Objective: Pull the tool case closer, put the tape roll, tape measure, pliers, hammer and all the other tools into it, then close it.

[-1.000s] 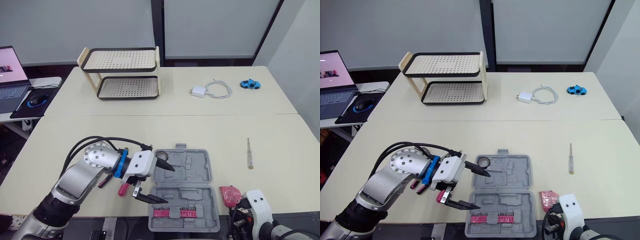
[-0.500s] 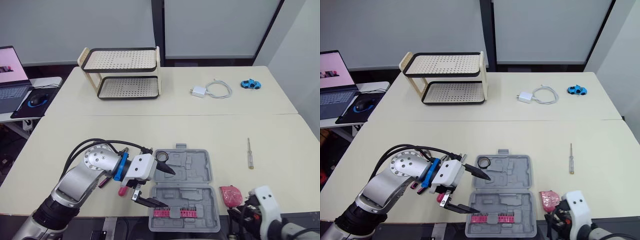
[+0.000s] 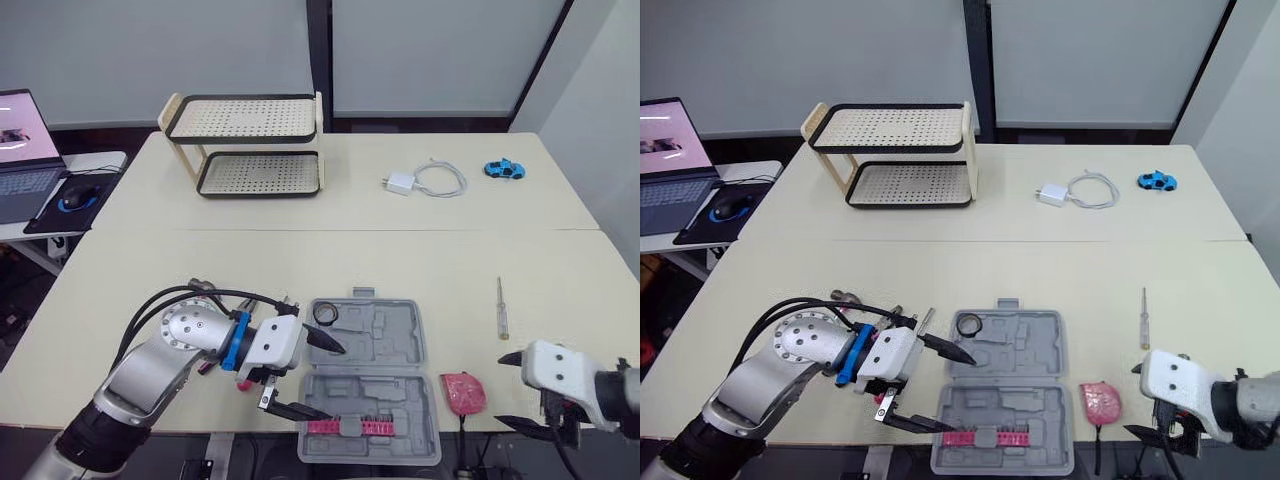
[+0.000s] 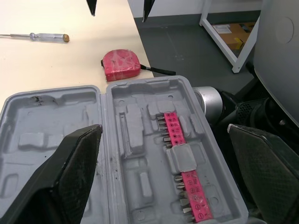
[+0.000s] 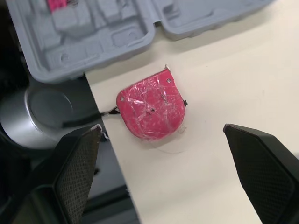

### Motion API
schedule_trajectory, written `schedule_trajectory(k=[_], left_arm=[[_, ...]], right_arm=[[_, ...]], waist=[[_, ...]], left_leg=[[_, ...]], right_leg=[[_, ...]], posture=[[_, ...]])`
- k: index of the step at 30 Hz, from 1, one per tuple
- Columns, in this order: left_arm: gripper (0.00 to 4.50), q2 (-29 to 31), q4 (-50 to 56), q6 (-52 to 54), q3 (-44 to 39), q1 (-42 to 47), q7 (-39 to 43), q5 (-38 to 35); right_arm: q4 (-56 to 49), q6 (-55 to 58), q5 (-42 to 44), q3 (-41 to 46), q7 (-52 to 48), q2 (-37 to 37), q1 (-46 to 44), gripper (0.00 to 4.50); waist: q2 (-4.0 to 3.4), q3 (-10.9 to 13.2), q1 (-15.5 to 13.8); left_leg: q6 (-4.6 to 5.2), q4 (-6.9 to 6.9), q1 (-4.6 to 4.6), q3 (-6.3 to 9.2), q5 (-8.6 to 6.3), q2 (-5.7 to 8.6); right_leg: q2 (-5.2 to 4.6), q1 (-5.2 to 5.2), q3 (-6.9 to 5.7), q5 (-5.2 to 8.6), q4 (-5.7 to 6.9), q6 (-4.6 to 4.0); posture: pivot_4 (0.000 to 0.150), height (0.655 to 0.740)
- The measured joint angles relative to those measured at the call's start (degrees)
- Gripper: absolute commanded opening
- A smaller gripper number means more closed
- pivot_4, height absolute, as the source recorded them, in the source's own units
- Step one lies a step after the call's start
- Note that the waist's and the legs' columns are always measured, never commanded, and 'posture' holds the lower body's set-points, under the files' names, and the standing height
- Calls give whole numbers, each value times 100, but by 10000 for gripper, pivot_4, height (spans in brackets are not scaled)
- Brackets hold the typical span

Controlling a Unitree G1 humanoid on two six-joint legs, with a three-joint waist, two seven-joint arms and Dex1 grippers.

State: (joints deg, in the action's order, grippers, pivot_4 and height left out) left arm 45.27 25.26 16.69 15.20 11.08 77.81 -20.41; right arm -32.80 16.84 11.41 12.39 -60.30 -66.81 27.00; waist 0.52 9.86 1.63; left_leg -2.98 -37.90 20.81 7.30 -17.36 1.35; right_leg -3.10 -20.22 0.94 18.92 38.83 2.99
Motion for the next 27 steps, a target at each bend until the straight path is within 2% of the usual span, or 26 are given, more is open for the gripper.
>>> schedule_trajectory(k=[4,10,17,27], left_arm=[[45000,7,46,-79,-6,-182,-87,6],[45000,21,183,-192,10,-383,-116,8],[45000,24,229,-210,10,-392,-143,4],[45000,67,339,-211,10,-459,-139,-21]], right_arm=[[705,-997,-572,-859,-301,-14,-767,44764],[1250,-1247,-825,-1700,-591,202,-1628,44764],[1538,-1397,-1151,-2168,-704,295,-1965,44764],[1989,-1788,-1315,-2373,-708,562,-2281,44764]], waist=[[2,6,2],[3,8,-1],[3,8,-10],[3,9,-8]], left_leg=[[0,-2,1,-1,0,-3],[-1,-2,1,8,0,-5],[-1,-4,0,9,0,-4],[-1,-4,0,9,0,-4]], right_leg=[[-5,0,4,0,-1,0],[-5,0,1,0,0,0],[-6,0,2,0,1,0],[-5,1,2,0,2,0]], posture=[[1500,7400],[1500,7400],[1500,7400],[1500,7400]])
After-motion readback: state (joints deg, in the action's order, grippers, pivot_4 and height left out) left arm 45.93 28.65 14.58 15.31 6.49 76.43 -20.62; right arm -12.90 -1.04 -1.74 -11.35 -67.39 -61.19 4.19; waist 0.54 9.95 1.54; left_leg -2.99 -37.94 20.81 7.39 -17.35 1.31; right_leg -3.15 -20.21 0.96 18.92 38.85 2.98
